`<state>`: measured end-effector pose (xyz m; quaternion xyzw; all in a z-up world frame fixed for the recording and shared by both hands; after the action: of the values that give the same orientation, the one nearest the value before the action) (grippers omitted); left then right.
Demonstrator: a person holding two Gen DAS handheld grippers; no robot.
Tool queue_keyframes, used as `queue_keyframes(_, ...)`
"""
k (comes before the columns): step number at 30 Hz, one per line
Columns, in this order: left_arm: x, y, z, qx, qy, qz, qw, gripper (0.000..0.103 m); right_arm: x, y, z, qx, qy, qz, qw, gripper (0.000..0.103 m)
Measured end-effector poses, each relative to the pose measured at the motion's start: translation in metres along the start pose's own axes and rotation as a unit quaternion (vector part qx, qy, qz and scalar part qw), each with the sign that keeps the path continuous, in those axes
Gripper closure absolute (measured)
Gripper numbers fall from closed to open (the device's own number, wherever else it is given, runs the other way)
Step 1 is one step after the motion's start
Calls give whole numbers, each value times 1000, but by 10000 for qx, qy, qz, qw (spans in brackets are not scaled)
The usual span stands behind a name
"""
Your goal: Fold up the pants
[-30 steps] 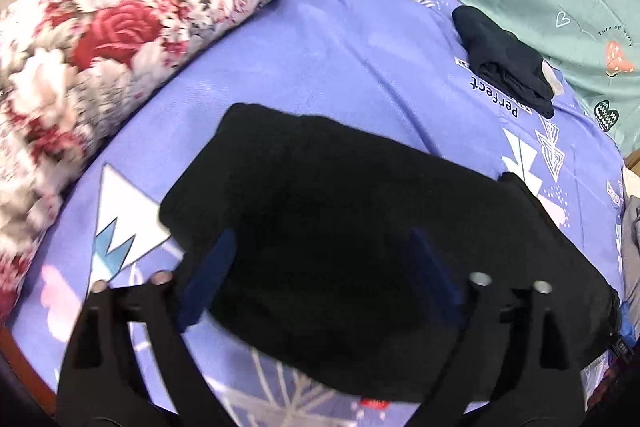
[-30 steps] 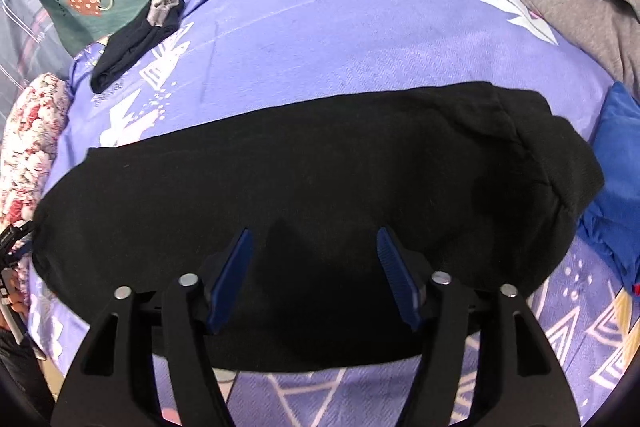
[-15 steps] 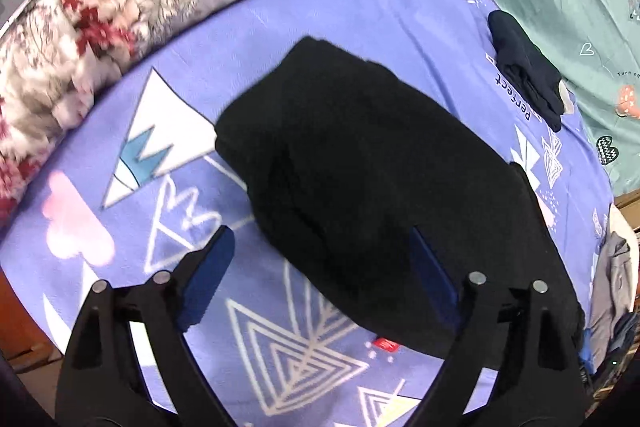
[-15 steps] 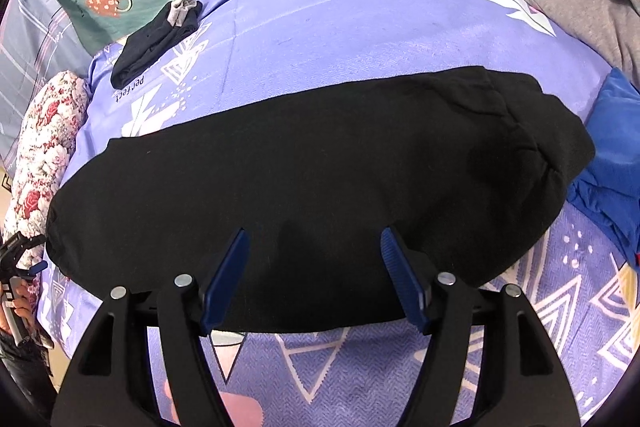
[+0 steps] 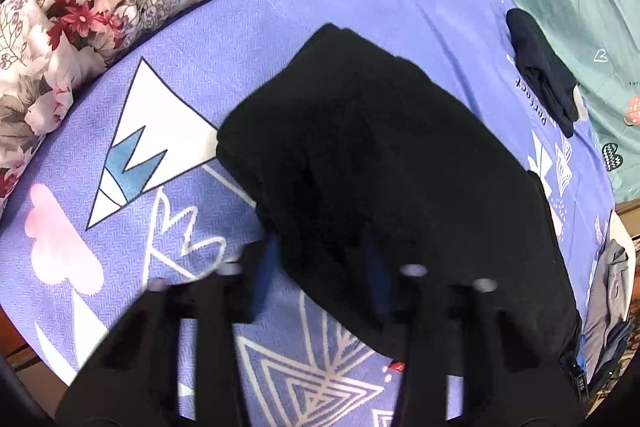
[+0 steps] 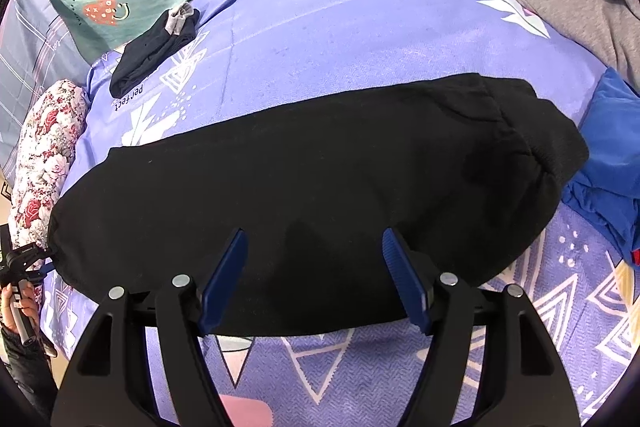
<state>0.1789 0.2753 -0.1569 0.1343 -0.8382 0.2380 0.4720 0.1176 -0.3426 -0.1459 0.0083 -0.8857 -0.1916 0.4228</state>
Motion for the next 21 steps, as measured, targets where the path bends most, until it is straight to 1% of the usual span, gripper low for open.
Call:
queue_keyframes(1, 2, -1, -1, -42, -46, -3, 10000, 85, -1, 1, 0, -11, 6, -2, 10000, 32)
queue_keyframes(2, 5, -4, -3, -145, -122, -28, 9998, 88, -2, 1, 0, -32, 8, 3, 10000, 31)
queue_keyframes(6, 17, -14, -5, -445, -373, -244, 9980, 93, -5, 4, -2, 15, 18, 13, 10000, 31)
queue_keyframes(7, 22, -15, -5, -468, -426, -239, 9977, 94, -5, 5, -2, 30, 21, 3, 10000, 31)
queue_keyframes(9, 40, -21, -8, -620, -665, -191, 9957, 94, -5, 5, -2, 60, 30, -11, 10000, 31)
queue_keyframes(10, 48, -25, -10, -709, -787, -188, 9942, 96, -6, 5, -2, 58, 31, -5, 10000, 31)
queue_keyframes(11, 59, -27, -13, -822, -949, -314, 9916, 100, -6, 3, -3, 51, 36, 3, 10000, 31)
queue_keyframes(12, 65, -26, -15, -905, -1058, -520, 9889, 100, -7, 1, -3, 37, 46, 20, 10000, 31)
queue_keyframes(13, 67, -26, -16, -925, -1069, -553, 9884, 100, -8, 0, -4, 21, 51, 33, 10000, 31)
queue_keyframes(14, 65, -26, -15, -892, -1005, -479, 9898, 100, -9, -2, -4, -7, 59, 42, 10000, 31)
queue_keyframes(15, 61, -24, -15, -850, -922, -478, 9909, 100, -9, -2, -3, -25, 66, 41, 10000, 31)
queue_keyframes(18, 34, -9, -7, -703, -552, -668, 9938, 100, -10, -3, -1, -29, 85, 42, 10000, 31)
queue_keyframes(19, 25, -5, -5, -700, -470, -776, 9934, 98, -10, -3, -1, -15, 88, 42, 10000, 31)
queue_keyframes(20, 15, 4, -2, -656, -368, -980, 9923, 94, -9, -2, 0, -2, 93, 42, 9999, 31)
queue_keyframes(21, 9, 9, -1, -597, -303, -1102, 9917, 89, -8, -3, 0, 7, 98, 39, 9999, 31)
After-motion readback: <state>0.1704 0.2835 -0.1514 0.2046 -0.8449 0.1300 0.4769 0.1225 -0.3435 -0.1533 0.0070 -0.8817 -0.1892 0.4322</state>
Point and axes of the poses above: each gripper's, at about its wrist camera, not at the fingertips, and x roughly against the way its jaws point, y to its left, z to its underside, the point moved 7 cm from there along -x, roughly the way its jaws point, and after that the axes turned 7 degrees about -y, right-handed, at the moved point
